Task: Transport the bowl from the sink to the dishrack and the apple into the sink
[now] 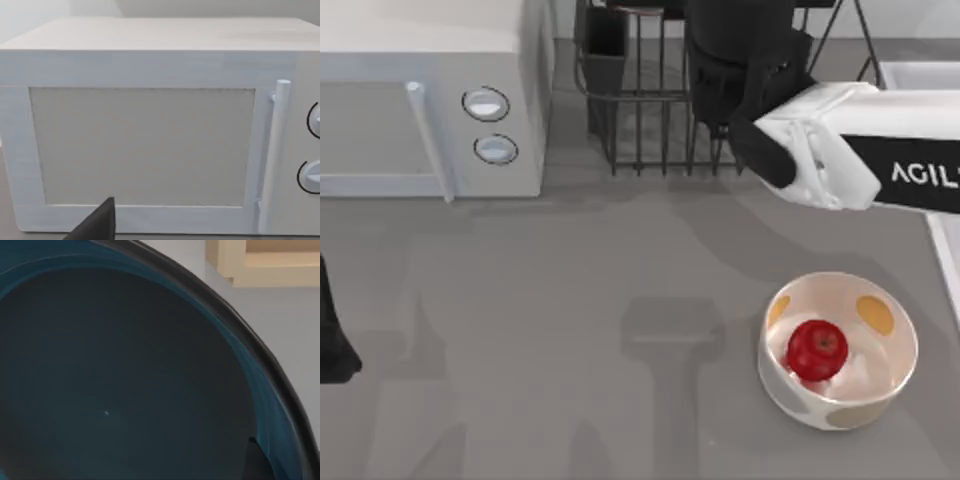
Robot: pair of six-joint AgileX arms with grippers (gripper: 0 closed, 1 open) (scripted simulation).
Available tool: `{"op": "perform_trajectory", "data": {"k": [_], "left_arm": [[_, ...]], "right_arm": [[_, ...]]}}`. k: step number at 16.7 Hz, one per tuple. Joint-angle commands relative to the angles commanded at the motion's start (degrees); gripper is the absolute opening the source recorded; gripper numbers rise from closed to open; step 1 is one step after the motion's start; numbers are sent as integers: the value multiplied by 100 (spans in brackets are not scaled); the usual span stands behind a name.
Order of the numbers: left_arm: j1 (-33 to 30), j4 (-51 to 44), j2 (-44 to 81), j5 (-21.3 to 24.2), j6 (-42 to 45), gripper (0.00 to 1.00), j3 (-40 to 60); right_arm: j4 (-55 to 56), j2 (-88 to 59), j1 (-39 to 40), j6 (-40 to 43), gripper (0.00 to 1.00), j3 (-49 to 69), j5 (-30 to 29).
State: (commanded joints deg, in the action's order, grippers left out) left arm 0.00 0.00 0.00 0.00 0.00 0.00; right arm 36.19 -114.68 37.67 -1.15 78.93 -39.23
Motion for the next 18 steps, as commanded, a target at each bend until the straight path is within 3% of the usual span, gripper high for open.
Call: {"op": "perform_trajectory", "data": {"k": [7, 18], "left_arm": [[0, 0, 0, 0, 0, 100, 0], [0, 0, 0, 0, 0, 100, 0]], "right_arm": [[396, -247, -146, 13, 0, -255, 112], [396, -247, -146, 13, 83, -255, 112]]}}
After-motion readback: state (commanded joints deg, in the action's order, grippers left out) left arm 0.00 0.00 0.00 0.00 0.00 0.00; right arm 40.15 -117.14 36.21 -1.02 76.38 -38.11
